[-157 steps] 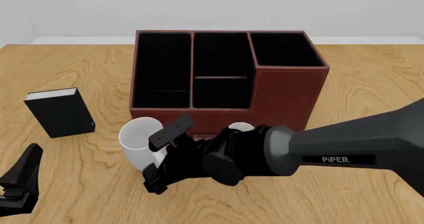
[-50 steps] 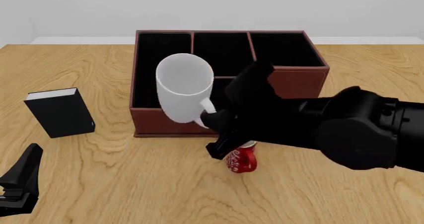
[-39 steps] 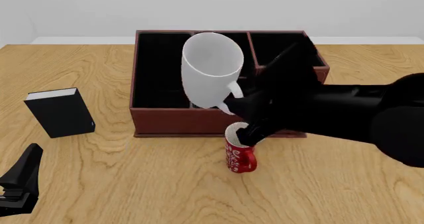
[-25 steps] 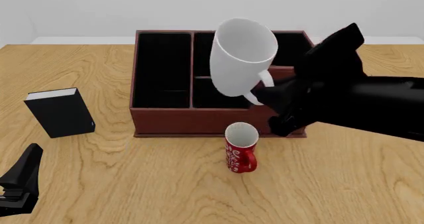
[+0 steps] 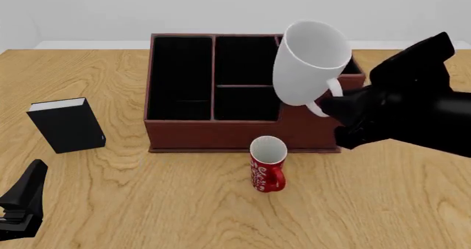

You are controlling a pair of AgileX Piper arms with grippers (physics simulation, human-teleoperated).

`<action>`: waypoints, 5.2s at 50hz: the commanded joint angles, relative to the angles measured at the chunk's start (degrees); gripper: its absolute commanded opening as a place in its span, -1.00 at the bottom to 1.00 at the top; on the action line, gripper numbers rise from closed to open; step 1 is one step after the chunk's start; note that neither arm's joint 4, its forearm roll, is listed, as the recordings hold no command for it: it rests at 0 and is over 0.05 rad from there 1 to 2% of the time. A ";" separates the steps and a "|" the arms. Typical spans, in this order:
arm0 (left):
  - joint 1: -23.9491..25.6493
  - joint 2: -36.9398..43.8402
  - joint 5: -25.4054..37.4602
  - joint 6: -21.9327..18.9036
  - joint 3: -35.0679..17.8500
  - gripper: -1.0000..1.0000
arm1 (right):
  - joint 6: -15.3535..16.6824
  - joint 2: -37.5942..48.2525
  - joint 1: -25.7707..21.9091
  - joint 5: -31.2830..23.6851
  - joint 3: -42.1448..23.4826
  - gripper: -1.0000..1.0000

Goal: Pick up the white mug and place it to the right of the caddy.

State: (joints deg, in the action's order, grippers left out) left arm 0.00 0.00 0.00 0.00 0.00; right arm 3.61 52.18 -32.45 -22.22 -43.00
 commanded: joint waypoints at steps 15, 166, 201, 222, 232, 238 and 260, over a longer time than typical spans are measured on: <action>0.00 0.00 0.00 0.00 0.00 1.00 | -1.50 -4.02 8.46 -0.97 4.35 -1.00; 0.00 0.00 0.00 0.00 0.00 1.00 | 1.34 26.76 39.34 1.50 -16.55 -1.00; 0.00 0.00 0.00 0.00 0.00 1.00 | 1.75 29.79 39.34 8.16 -8.14 -1.00; 0.00 0.00 0.00 0.00 0.00 1.00 | 1.01 30.92 37.59 10.65 -5.96 -1.00; 0.00 0.00 0.00 0.00 0.00 1.00 | 0.43 31.93 37.01 12.10 -4.83 -1.00; 0.00 0.00 0.00 0.00 0.00 1.00 | 0.02 33.05 37.22 13.38 -4.10 -1.00; 0.00 0.00 0.00 0.00 0.00 1.00 | -1.07 35.14 36.58 16.46 -1.80 -1.00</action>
State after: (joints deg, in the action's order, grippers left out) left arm 0.00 0.00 0.00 0.00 0.00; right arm 3.56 86.63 4.26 -7.15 -45.56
